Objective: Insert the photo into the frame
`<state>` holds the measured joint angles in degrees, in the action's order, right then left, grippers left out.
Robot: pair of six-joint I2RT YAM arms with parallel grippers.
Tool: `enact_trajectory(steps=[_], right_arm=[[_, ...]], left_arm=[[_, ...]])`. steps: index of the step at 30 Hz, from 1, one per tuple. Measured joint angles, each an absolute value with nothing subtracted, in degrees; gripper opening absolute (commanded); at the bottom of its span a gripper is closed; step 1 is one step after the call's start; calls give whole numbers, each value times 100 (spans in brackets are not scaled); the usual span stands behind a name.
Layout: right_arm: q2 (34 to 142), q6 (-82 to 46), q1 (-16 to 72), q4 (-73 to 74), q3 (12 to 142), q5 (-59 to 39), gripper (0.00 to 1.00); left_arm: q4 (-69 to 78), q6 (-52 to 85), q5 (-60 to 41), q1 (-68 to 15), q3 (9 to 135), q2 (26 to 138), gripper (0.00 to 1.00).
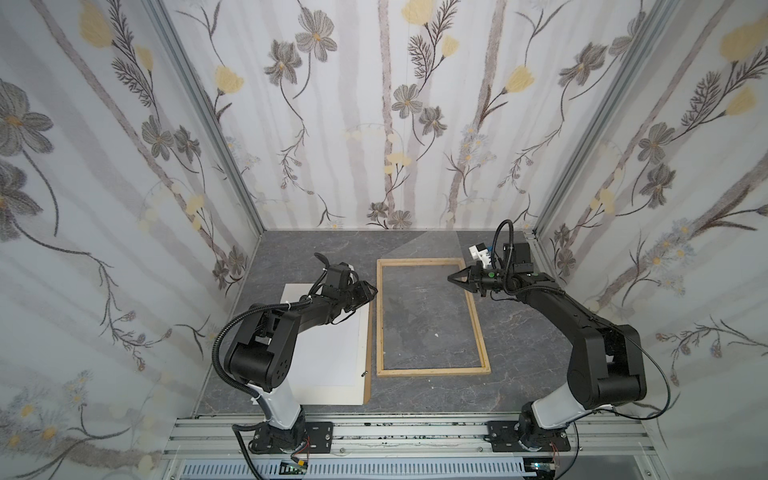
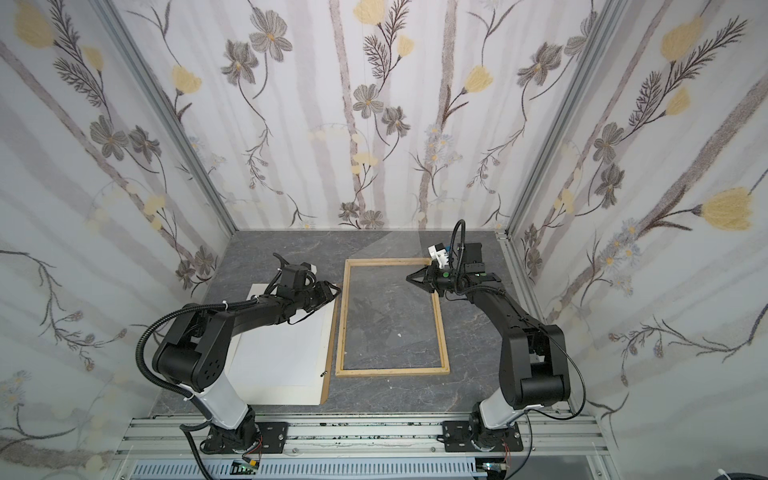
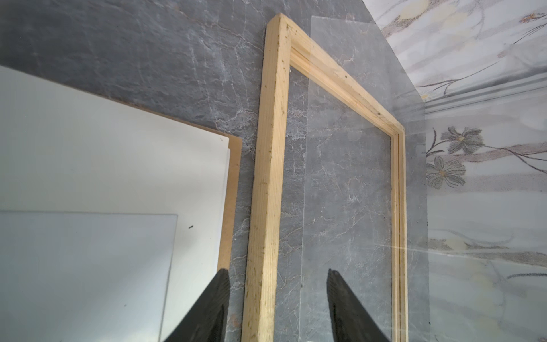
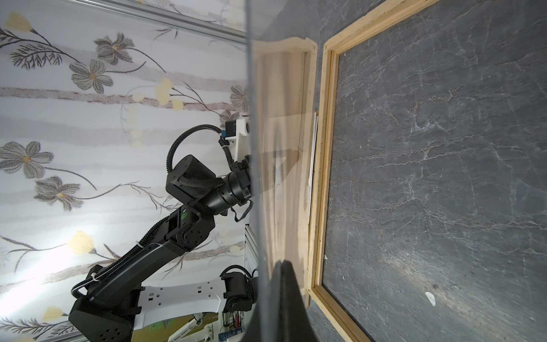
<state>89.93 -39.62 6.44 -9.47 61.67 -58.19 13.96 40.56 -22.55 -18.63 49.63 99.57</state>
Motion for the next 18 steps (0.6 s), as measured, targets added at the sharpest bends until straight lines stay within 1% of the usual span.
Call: enact_trajectory(steps=[18], right_arm=[[9072,-4005,576,-663,5946,-5861,0]], left_arm=[[1671,4246,-2381,-1865,5015,10294,52]])
